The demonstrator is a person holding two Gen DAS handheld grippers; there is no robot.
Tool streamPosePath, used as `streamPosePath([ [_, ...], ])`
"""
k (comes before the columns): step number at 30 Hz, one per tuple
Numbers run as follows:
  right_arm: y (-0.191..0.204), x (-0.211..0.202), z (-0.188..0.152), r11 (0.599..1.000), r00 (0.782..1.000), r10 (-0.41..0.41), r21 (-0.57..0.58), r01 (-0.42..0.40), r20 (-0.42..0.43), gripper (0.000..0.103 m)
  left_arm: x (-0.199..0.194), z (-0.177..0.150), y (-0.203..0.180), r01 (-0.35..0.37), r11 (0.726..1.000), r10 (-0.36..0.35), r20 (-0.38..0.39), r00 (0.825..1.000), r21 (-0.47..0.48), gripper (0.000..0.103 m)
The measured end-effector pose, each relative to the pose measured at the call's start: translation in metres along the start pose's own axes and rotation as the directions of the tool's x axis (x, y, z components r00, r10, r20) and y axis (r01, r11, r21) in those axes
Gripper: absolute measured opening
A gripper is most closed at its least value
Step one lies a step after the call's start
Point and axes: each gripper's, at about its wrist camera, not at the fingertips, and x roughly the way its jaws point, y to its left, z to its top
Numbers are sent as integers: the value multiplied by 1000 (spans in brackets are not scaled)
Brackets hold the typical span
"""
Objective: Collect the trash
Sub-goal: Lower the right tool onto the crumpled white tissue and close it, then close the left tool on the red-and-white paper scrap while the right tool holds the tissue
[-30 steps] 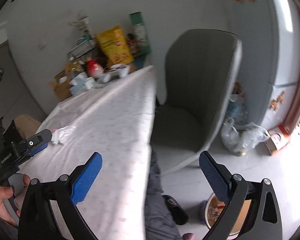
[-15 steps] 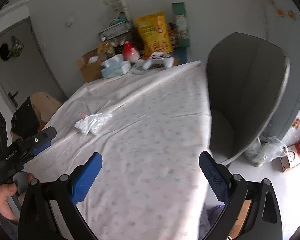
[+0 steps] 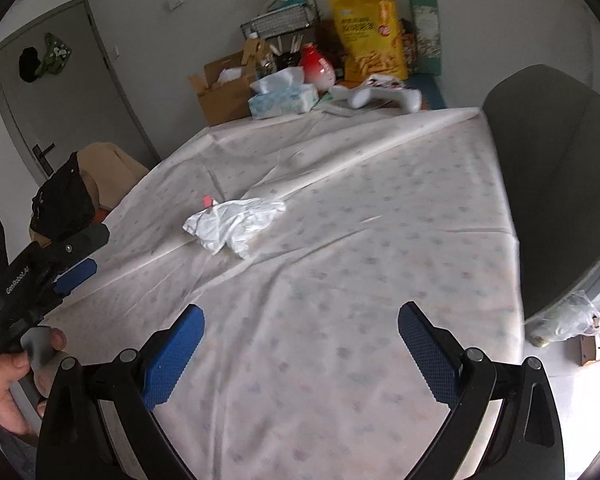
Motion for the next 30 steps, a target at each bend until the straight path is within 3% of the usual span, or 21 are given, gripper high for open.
streamPosePath([
  [9, 28, 53, 22, 998, 998, 57, -5, -57, -37, 91, 9, 9, 45, -159, 987, 159, -1, 987, -29, 97],
  [16, 42, 102, 37, 996, 992, 87, -13, -89, -95, 75, 24, 12, 57, -170, 985, 170, -28, 985, -36, 97],
  [19, 39, 127, 42, 994, 984, 104, -6, -106, -147, 47, 29, 14, 59, -168, 985, 167, -40, 985, -42, 97],
  [20, 39, 133, 42, 994, 980, 111, -2, -113, -168, 21, 30, 14, 58, -166, 985, 164, -42, 986, -41, 97],
  [21, 37, 136, 43, 993, 978, 116, -1, -118, -171, 12, 32, 15, 56, -161, 986, 159, -43, 986, -35, 97],
  [23, 34, 132, 45, 990, 978, 136, -4, -138, -158, 7, 35, 16, 52, -158, 987, 157, -44, 987, -26, 97],
  [30, 6, 95, 52, 980, 978, 192, 59, -188, -77, 6, 53, 21, 27, -116, 993, 117, -51, 992, 18, 97],
])
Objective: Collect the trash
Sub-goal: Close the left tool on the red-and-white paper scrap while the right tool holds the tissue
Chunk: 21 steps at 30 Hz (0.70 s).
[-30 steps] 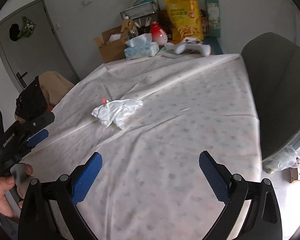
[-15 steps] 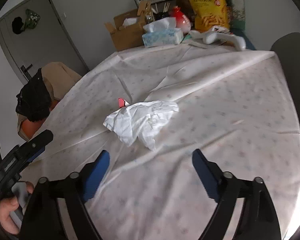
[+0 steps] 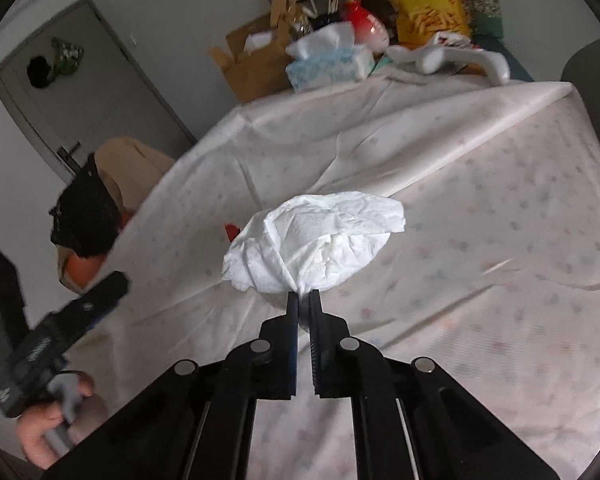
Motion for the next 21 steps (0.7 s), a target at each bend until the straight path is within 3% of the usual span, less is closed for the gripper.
streamPosePath([
  [6, -23, -26, -4, 999, 999, -34, 13, 33, 29, 6, 21, 3, -34, 39, 998, -38, -24, 999, 54, 97],
  [14, -56, -54, -16, 997, 997, -61, 52, 59, 44, 6, 62, 11, -87, 48, 987, -33, -96, 995, 155, 95],
  [17, -68, -62, -21, 995, 996, -72, 76, 69, 43, 6, 74, 13, -97, 29, 984, -8, -120, 993, 175, 76],
  [18, -72, -65, -23, 994, 996, -74, 84, 70, 46, 6, 77, 12, -96, 37, 986, -14, -135, 991, 164, 54],
  [19, -75, -68, -25, 993, 996, -75, 91, 71, 48, 6, 79, 10, -96, 37, 988, -13, -160, 987, 151, 23],
  [20, -76, -70, -27, 993, 996, -76, 94, 71, 50, 6, 79, 8, -96, 23, 988, 4, -173, 985, 154, 10],
  [21, -78, -72, -29, 993, 996, -77, 96, 71, 51, 6, 76, 6, -97, 19, 986, 9, -166, 986, 164, 5],
])
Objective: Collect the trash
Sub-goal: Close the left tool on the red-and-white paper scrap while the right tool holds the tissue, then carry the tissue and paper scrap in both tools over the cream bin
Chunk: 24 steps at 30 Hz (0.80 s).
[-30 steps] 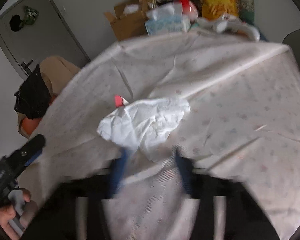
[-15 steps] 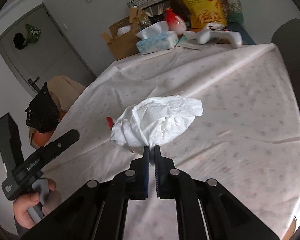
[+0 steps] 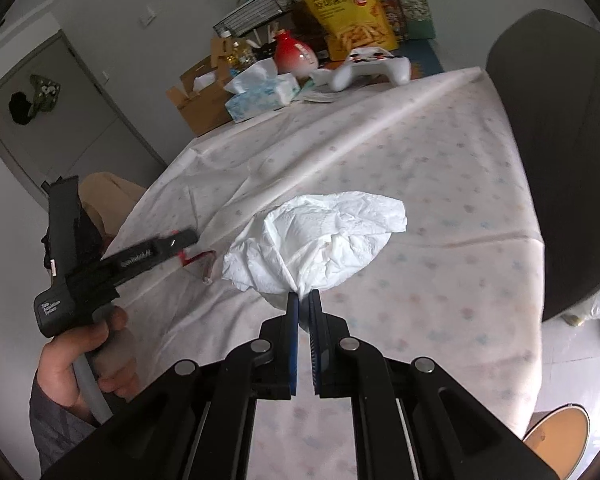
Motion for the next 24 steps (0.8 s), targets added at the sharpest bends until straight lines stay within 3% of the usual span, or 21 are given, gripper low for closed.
streamPosePath([
  [14, -8, -37, -28, 1000, 999, 14, 10, -14, 40, 6, -77, -34, -13, 90, 996, -90, 112, 990, 7, 2],
  [24, -49, -93, -47, 995, 993, -34, 93, 23, 116, 6, -95, -58, -75, 172, 981, -182, 115, 977, 91, 2],
])
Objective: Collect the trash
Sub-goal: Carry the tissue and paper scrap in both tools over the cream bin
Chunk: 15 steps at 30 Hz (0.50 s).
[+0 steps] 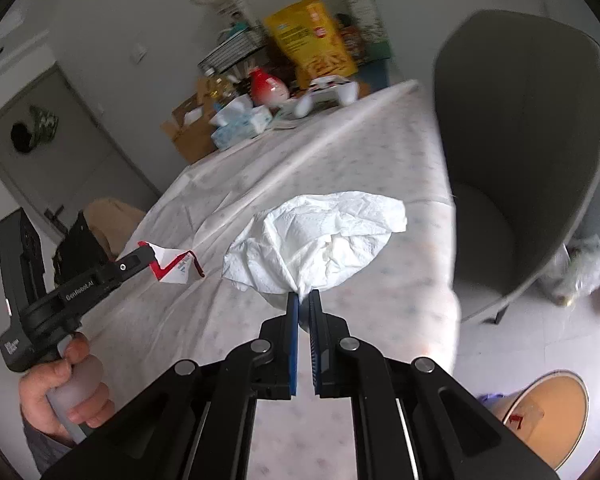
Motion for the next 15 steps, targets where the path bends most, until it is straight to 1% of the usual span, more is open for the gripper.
streamPosePath([
  [8, -53, -59, -11, 994, 993, -86, 72, 80, 82, 6, 14, -12, -72, 88, 992, -87, -18, 996, 91, 2],
  [11, -77, -79, -20, 987, 987, -126, 109, 115, 102, 6, 22, -19, -105, 139, 982, -135, -46, 990, 126, 2],
  [15, -111, -96, -32, 973, 978, -180, 164, 162, 104, 6, 28, -30, -142, 186, 966, -175, -77, 982, 179, 2],
])
